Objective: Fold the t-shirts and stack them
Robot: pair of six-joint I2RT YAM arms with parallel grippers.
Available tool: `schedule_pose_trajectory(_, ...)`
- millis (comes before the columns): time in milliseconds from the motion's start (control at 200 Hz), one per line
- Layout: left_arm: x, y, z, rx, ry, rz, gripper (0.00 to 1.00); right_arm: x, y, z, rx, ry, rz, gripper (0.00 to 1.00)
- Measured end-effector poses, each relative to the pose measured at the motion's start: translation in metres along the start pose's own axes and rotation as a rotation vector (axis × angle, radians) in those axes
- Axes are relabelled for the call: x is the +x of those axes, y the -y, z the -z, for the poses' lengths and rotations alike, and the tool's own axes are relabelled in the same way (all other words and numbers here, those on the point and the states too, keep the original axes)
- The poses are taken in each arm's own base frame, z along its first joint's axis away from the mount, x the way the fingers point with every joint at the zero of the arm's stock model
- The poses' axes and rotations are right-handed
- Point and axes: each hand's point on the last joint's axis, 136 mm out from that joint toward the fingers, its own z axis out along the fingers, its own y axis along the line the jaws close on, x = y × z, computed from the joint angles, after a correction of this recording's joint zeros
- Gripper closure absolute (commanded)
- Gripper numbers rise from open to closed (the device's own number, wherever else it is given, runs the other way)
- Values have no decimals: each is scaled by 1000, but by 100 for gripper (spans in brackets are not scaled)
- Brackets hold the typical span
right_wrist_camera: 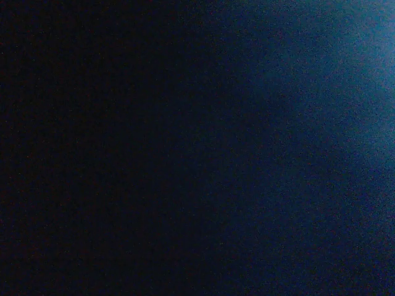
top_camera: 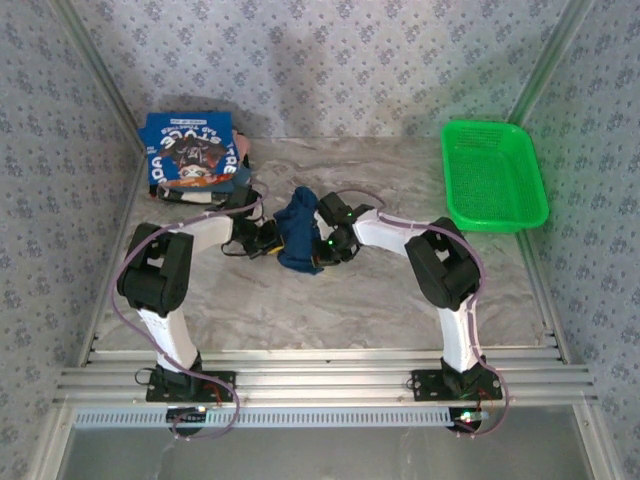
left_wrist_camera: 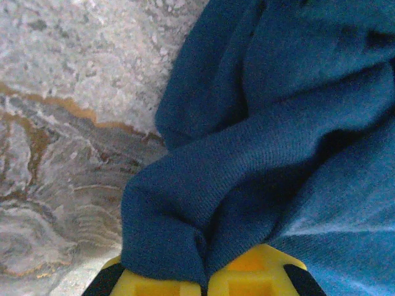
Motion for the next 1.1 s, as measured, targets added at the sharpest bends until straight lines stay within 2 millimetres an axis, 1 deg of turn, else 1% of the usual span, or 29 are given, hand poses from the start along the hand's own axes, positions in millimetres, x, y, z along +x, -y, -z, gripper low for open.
schedule_pose_trajectory(50, 0, -1, 3, 3, 3, 1, 99, -2, 2, 3, -2, 10, -9, 100)
schedule_pose_trajectory(110, -3, -2, 9, 6, 13, 6, 99, -5, 6, 12, -5, 30, -26, 100)
schedule_pose_trajectory(175, -9, -1, 21, 16, 36, 3, 99, -14, 10, 31, -12, 70, -47, 100)
schedule_pose_trajectory(245, -14, 5, 37, 34, 58, -11, 99, -27, 10, 57, -38, 130, -57, 100)
schedule_pose_trajectory(310, -20, 19, 54, 64, 84, -43, 99, -37, 5, 81, -70, 178, -57, 100)
schedule_pose_trajectory(420, -35, 49, 86, 115, 147, -109, 99, -51, -4, 118, -122, 252, -48, 100)
schedule_pose_trajectory(555, -48, 78, 126, 178, 215, -158, 99, -64, -8, 161, -190, 323, -51, 100)
schedule_pose_trajectory(685, -57, 102, 164, 246, 260, -183, 99, -80, -9, 204, -269, 396, -63, 100)
schedule_pose_trajectory(785, -76, 111, 197, 248, 337, -179, 99, -95, 4, 243, -281, 463, -93, 100)
schedule_pose_trajectory(844, -83, 121, 217, 266, 371, -193, 99, -104, 6, 268, -295, 509, -89, 100)
schedule_pose_trajectory(989, -87, 153, 260, 316, 446, -255, 98, -114, -13, 316, -319, 584, -23, 100)
schedule_pose_trajectory(1099, -82, 166, 286, 343, 490, -290, 98, -113, -27, 347, -327, 631, 31, 100)
